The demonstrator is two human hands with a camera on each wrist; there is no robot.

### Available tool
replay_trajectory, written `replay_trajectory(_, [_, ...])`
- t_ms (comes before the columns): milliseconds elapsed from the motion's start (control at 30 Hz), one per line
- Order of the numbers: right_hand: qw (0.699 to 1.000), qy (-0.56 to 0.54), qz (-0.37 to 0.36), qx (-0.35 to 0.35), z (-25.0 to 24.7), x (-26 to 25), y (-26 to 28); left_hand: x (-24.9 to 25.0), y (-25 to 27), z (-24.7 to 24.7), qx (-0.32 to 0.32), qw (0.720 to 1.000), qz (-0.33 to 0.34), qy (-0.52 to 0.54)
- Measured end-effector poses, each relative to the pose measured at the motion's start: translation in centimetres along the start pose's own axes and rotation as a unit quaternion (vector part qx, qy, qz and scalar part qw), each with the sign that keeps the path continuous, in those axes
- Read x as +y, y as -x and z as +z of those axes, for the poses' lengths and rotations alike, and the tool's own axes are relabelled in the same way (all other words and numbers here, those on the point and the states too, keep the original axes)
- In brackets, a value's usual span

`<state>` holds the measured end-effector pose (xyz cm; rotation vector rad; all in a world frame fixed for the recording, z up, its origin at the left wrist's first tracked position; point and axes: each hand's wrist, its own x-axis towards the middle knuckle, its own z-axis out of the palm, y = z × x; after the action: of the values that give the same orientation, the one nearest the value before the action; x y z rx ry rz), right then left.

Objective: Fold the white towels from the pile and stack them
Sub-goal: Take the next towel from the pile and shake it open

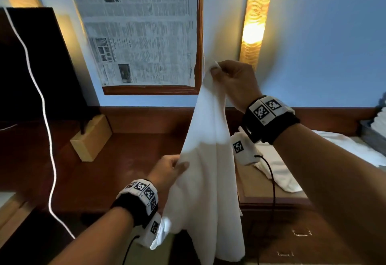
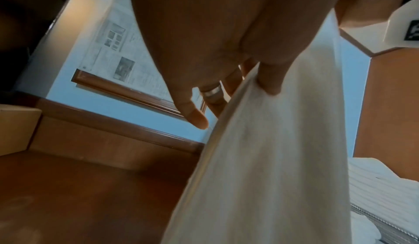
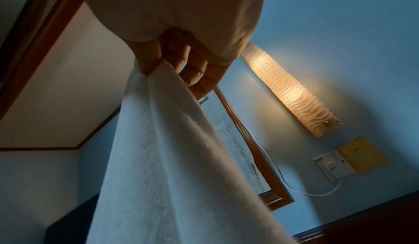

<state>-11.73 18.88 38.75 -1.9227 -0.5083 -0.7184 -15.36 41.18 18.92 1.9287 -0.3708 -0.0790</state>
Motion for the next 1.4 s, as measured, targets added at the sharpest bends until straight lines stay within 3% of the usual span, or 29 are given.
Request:
replay_trajectory(100, [0.997, 0.048, 0.013, -0.063, -0.6, 0.9, 1.3, 1.6, -1.5, -1.1, 0.071, 0.995, 0.034, -0.062])
replay_trajectory(167, [0.984, 0.083, 0.031, -0.154, -0.2, 1.2, 2.4, 3.6, -2.7, -2.0, 0.107, 0.990, 0.046, -0.081])
replay_trajectory(267, [0.928, 0.153, 0.041, -0.338, 1.8, 1.5, 4.6, 7.0, -3.7, -2.9, 0.089, 0.986, 0.075, -0.122])
replay_trajectory(333, [0.906, 0.163, 0.021, -0.391, 3.4, 1.8, 6.2, 9.2, -3.9, -3.3, 0.083, 0.983, 0.103, -0.127])
replay_trajectory(433, [0.918, 0.187, 0.015, -0.350, 5.1, 1.8, 6.8, 10.3, -3.6, -4.1, 0.118, 0.978, 0.129, -0.111])
replay_trajectory(567, [0.943, 0.216, -0.006, -0.254, 6.0, 0.1, 5.0, 7.3, -1.9, -5.6, 0.189, 0.972, 0.131, -0.053])
replay_trajectory(833, [0.987, 0.144, 0.028, -0.064, 7.4, -4.0, 0.3, -2.6, 3.7, -6.4, 0.209, 0.966, 0.003, -0.156])
replay_trajectory(933, [0.988, 0.144, 0.043, -0.025, 7.9, -4.8, -0.8, -4.9, 4.5, -7.5, 0.194, 0.962, -0.051, -0.185])
replay_trajectory(1033, [0.985, 0.153, 0.075, -0.015, 7.8, -4.7, -1.3, -5.6, 5.2, -10.2, 0.207, 0.957, -0.059, -0.192])
replay_trajectory(1267, [0.963, 0.199, 0.182, 0.022, 6.4, -1.9, -1.0, -7.3, 5.4, -16.6, 0.234, 0.963, 0.022, -0.134])
replay_trajectory(1333, [0.956, 0.204, 0.206, 0.033, 6.2, -0.9, -0.2, -6.4, 5.4, -17.4, 0.275, 0.957, 0.021, -0.087])
replay_trajectory(1400, [0.952, 0.199, 0.229, 0.038, 6.1, 0.3, 0.9, -5.3, 5.1, -18.2, 0.359, 0.933, 0.018, -0.015])
